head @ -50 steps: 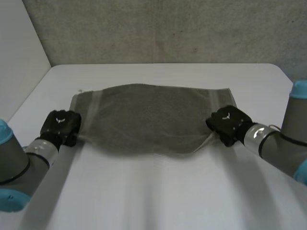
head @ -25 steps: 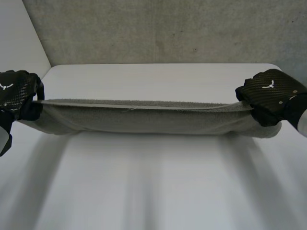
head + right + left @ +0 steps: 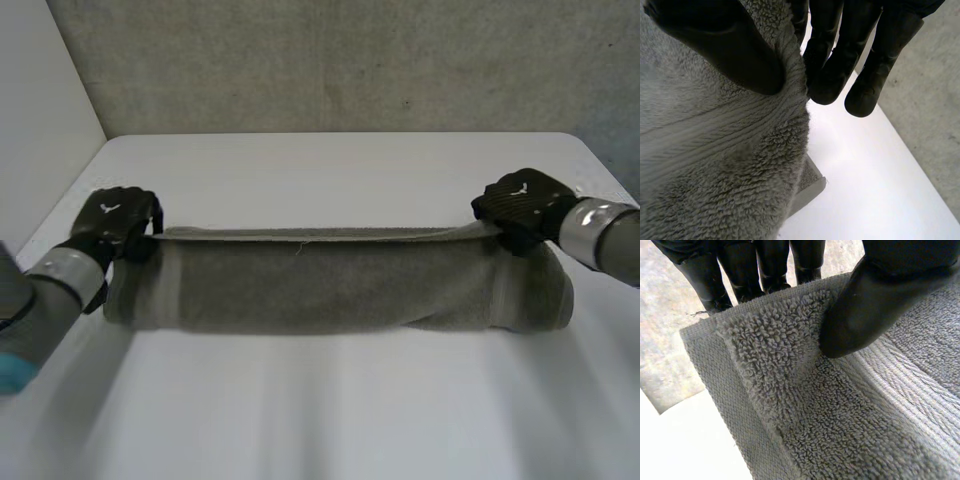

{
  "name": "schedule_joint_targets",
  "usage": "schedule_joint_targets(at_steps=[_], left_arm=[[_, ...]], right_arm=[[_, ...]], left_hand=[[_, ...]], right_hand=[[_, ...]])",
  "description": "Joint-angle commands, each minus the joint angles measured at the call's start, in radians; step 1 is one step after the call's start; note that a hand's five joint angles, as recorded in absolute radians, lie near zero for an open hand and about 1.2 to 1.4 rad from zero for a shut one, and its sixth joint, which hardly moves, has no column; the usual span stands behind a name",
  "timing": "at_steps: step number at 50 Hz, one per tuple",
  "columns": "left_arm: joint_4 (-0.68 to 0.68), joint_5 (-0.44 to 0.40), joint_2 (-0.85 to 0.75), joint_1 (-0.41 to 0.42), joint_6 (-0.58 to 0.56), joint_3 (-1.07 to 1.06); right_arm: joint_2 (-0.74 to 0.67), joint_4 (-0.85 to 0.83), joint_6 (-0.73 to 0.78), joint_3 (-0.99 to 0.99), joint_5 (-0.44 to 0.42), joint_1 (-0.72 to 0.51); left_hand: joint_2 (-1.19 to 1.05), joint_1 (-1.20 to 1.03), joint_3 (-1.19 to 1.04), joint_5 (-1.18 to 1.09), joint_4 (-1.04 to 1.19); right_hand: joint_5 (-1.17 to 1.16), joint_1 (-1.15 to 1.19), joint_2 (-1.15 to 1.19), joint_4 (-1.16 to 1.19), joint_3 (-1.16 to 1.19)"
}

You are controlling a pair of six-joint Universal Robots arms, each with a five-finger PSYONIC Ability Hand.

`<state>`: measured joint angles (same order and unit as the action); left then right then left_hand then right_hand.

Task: Fold the towel.

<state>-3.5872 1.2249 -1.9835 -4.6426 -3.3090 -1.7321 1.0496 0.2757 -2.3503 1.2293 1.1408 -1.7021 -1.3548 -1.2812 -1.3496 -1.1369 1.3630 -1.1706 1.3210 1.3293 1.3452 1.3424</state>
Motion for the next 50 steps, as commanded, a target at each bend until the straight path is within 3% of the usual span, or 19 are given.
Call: schedule_joint_targets(at_steps=[1, 13, 15, 16, 17, 18, 19, 20, 27, 35, 40, 50], left_arm=[[-0.008, 0.007, -0.182, 0.042, 0.002, 0.19], [-0.005, 0.082, -0.394, 0.096, -0.003, 0.44], [-0.004, 0.084, -0.414, 0.096, -0.004, 0.462], [-0.004, 0.084, -0.432, 0.096, -0.003, 0.48], [-0.001, 0.084, -0.446, 0.096, -0.003, 0.496], [-0.001, 0.084, -0.446, 0.096, -0.003, 0.496], [0.007, 0.087, -0.454, 0.096, -0.003, 0.506], [0.014, 0.093, -0.455, 0.096, -0.003, 0.511], [0.03, 0.154, -0.436, 0.096, 0.0, 0.513], [0.036, 0.243, -0.353, 0.085, 0.006, 0.491], [0.073, 0.277, -0.276, 0.074, 0.008, 0.417], [0.082, 0.275, -0.006, 0.087, 0.012, 0.155]], right_arm=[[-0.21, -0.012, -0.018, -0.197, 0.099, -0.071], [-0.384, -0.141, -0.052, -0.344, 0.197, -0.132], [-0.408, -0.174, -0.05, -0.361, 0.247, -0.145], [-0.408, -0.175, -0.05, -0.361, 0.247, -0.145], [-0.421, -0.185, -0.052, -0.369, 0.269, -0.152], [-0.421, -0.185, -0.052, -0.369, 0.269, -0.152], [-0.427, -0.187, -0.052, -0.373, 0.286, -0.155], [-0.428, -0.188, -0.052, -0.375, 0.299, -0.156], [-0.402, -0.188, -0.093, -0.378, 0.324, -0.157], [-0.286, -0.19, -0.263, -0.378, 0.359, -0.142], [-0.237, -0.171, -0.268, -0.346, 0.367, -0.142], [0.044, -0.127, -0.264, -0.037, 0.362, -0.143]], left_hand=[[-0.041, -0.115, -0.047, -0.085, 0.033], [-0.041, -0.115, -0.047, -0.085, 0.033], [-0.041, -0.115, -0.047, -0.085, 0.033], [-0.041, -0.115, -0.047, -0.085, 0.033], [0.33, 0.257, 0.325, 0.287, -0.338], [0.334, 0.26, 0.329, 0.29, -0.342], [0.909, 0.836, 0.904, 0.866, -0.918], [1.148, 1.074, 1.143, 1.104, -1.156], [1.159, 1.085, 1.154, 1.115, -1.167], [1.153, 1.079, 1.148, 1.11, -1.161], [1.159, 1.085, 1.154, 1.115, -1.167], [1.168, 1.094, 1.163, 1.124, -1.176]], right_hand=[[-0.051, 0.075, 0.067, 0.051, 0.054], [-0.017, 0.041, 0.033, 0.017, 0.02], [0.357, -0.333, -0.341, -0.357, -0.354], [0.359, -0.335, -0.343, -0.359, -0.356], [0.658, -0.634, -0.642, -0.658, -0.656], [0.661, -0.637, -0.645, -0.661, -0.659], [0.981, -0.957, -0.965, -0.981, -0.978], [1.171, -1.146, -1.155, -1.171, -1.168], [1.171, -1.146, -1.155, -1.171, -1.168], [1.171, -1.146, -1.155, -1.171, -1.168], [1.171, -1.146, -1.155, -1.171, -1.168], [1.171, -1.146, -1.155, -1.171, -1.168]])
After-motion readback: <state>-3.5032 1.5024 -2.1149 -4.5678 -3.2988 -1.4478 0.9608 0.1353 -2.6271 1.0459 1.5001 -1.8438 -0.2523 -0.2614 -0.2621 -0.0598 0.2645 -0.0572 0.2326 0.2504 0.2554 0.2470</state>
